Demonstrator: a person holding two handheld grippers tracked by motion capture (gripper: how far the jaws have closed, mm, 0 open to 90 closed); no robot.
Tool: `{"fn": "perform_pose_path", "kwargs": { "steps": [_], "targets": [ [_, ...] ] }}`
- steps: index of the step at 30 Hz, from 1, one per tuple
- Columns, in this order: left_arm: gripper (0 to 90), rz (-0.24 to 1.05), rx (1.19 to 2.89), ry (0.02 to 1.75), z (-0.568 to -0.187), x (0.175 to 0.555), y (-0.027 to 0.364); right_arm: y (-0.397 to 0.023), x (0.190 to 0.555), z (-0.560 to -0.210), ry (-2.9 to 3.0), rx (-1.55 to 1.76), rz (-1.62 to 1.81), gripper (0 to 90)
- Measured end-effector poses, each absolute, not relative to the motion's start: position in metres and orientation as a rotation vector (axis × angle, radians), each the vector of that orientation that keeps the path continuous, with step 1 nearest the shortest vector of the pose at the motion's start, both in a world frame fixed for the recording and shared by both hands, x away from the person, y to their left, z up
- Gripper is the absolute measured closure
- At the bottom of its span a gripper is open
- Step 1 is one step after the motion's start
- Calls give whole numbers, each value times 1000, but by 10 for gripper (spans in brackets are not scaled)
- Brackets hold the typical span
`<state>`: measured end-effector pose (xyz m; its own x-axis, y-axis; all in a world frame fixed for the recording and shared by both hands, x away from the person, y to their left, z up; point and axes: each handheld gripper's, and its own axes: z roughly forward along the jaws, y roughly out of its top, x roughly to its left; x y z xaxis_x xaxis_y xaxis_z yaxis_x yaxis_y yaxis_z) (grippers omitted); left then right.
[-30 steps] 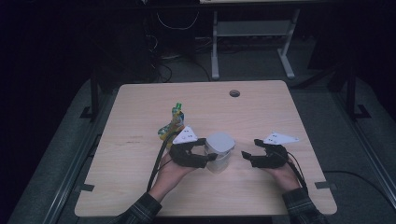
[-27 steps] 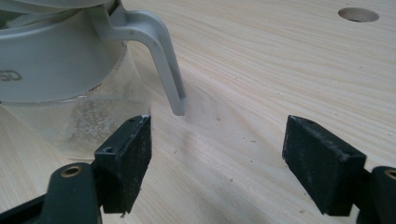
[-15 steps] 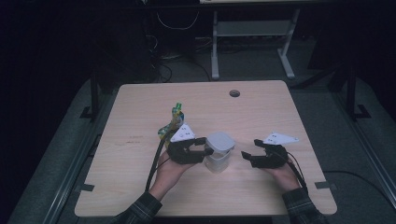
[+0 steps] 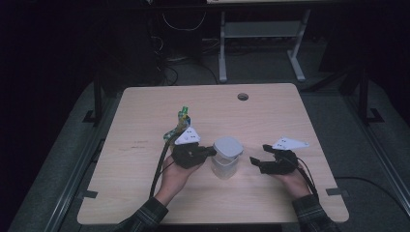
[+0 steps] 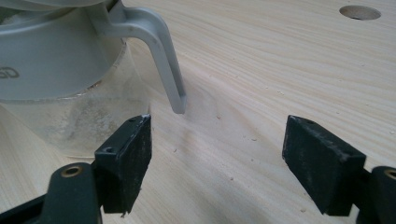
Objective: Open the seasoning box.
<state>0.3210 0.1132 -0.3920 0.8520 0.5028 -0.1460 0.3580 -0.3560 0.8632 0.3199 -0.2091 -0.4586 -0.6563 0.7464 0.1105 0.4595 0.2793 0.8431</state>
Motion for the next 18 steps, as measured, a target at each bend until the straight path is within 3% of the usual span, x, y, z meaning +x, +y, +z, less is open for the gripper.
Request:
{"fn": "perform_pose_path", "kwargs": {
  "steps": [18],
  "targets": [
    [900,170,1978,589,-375,325,106,-209,321,-460,2255,1096,1325,237]
  ]
}}
